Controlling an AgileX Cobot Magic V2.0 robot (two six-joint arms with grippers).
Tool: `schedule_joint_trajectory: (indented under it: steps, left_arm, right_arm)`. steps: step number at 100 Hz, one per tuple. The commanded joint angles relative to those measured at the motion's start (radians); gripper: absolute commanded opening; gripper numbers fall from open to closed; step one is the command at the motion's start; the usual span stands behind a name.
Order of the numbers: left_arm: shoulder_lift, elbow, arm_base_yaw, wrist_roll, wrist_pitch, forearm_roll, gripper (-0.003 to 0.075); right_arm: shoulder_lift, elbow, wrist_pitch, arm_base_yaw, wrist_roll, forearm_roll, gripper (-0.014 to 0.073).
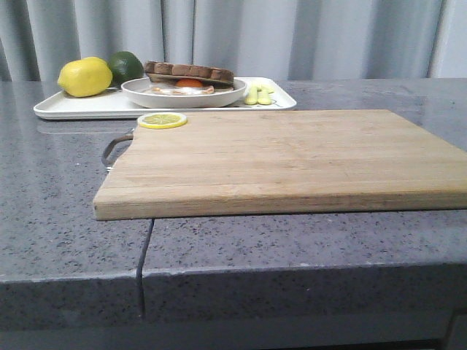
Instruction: Place bread and move sandwich to tray
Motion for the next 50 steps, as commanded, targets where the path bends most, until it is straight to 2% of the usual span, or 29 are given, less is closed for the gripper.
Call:
schedule_joint_trajectory:
  steps: [1,19,32,40,50]
  left_arm:
    - [-0.031,0.014,0.003,-0.003,-0.073,-0.012,-0.0020]
    - [-0.031,0.014,0.003,-0.003,-0.073,-0.012,-0.0020]
    - [-0.031,0.014,0.003,-0.003,-0.073,-0.012,-0.0020]
    - [-0.031,0.014,0.003,-0.003,-0.073,-0.012,-0.0020]
    - [-0.031,0.014,0.003,-0.003,-0.073,-0.012,-0.0020]
  right_arm:
    - [-0.028,-0.012,0.081,-0.059,0.096,-0.179,-0.0069]
    - [-0.134,0.027,0.288,-0.267,0.559,-0.573,-0.0069]
    - [-0.211,0.078,0.338,-0.357,0.883,-0.845,-0.0069]
    - [-0.263,0.117,0.338,-0.378,1.027,-0.986,-0.0069]
    - [-0.322,0.170,0.338,-0.379,1.110,-1.051,-0.0069]
